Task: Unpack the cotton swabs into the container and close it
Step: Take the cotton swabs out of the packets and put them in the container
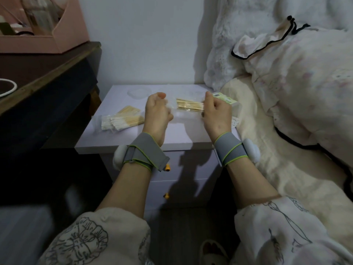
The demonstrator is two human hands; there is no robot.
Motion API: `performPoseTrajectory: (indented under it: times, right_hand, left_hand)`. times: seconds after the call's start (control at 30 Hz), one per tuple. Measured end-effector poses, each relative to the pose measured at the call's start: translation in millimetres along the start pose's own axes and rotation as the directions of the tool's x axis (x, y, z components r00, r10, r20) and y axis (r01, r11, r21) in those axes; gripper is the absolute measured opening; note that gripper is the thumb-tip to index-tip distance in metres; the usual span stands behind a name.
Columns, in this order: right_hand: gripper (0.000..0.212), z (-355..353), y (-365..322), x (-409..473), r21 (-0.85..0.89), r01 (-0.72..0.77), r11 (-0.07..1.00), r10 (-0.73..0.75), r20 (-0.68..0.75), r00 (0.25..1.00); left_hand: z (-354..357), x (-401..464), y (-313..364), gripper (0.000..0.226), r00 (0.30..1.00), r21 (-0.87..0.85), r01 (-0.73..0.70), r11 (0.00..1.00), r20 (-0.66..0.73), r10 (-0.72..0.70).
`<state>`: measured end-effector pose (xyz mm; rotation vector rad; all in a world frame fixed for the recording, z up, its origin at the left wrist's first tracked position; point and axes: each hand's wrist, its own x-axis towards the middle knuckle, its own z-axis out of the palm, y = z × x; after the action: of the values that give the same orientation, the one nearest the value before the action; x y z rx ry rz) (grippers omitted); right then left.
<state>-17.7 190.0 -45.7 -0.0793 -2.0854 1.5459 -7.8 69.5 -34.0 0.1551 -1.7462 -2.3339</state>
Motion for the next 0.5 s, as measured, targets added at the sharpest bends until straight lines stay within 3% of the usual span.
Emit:
performPoseTrajectory:
  times: [0.07,0.17,0.27,0.33,0.4,0.5]
  right_hand:
    - [0.049,-10,4,6,-0.011,0.002,1.0,-0.002,-0.046,0.999]
    - [0.05,-20,9,14,0.013,-0.037,0.999,0.038,-0.128,0.991]
    - [0.048,-29,8,18,0.127,-0.098,0.987,0.112,-0.11,0.988]
    - [0.046,-35,6,19,0.158,-0.118,0.98,0.138,-0.119,0.983]
    - [0.049,-42,9,21,0.156,-0.131,0.979,0.156,-0.157,0.975]
    - [0.05,-53,18,24,0.049,-0.182,0.982,0.188,-0.226,0.956]
  left_hand:
    - [-5,8,-1,0.024,0.998,-0.095,0.025,0.995,-0.047,-0.03]
    - [-10,15,-6,0.014,0.994,-0.102,0.072,0.992,-0.073,-0.08]
    - [-8,17,-16,0.028,0.991,0.113,0.129,0.985,-0.042,-0.125]
    - [-5,17,-22,0.028,0.995,0.273,0.092,0.958,0.008,-0.098]
    - [-5,16,-28,0.043,0.999,0.535,0.02,0.844,0.012,-0.031]
    - [0,8,-28,0.053,0.995,0.841,-0.054,0.538,-0.002,0.103]
